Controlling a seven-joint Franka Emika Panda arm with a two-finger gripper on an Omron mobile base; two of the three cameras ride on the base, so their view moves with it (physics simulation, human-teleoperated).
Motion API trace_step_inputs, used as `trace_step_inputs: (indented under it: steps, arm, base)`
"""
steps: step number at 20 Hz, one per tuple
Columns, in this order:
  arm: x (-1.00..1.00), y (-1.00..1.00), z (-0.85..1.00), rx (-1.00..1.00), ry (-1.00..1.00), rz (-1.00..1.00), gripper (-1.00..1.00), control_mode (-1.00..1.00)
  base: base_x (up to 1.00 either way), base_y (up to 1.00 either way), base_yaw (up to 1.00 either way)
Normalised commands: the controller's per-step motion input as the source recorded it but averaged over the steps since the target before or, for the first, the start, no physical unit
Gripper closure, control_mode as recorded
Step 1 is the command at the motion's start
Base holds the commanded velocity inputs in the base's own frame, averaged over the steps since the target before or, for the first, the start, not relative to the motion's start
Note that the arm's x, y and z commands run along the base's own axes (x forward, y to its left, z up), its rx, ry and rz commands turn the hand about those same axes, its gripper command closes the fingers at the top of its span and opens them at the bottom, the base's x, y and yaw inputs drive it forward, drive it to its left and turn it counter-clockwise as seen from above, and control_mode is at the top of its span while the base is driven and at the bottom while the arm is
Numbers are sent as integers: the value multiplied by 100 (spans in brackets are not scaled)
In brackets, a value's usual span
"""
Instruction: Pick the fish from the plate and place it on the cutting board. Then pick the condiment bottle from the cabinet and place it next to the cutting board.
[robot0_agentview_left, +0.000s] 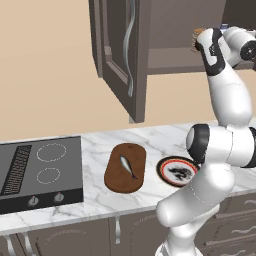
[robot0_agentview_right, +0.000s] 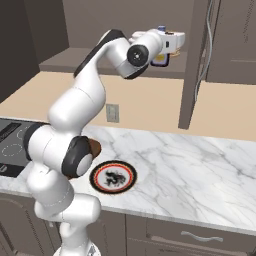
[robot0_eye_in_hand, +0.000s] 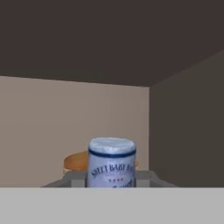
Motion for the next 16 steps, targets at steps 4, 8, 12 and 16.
trace_step_inputs:
  steps: [4, 8, 12, 16]
  arm:
    - [-40, 0, 3, 0, 0, 0, 100, -100]
    - [-48, 7, 10, 0, 0, 0, 100, -100]
    - [-52, 19, 17, -1, 0, 0, 100, -100]
    - [-58, 31, 22, -3, 0, 0, 100, -100]
  base:
    - [0, 0, 0]
    - [0, 0, 0]
    - [0, 0, 0]
    - [0, 0, 0]
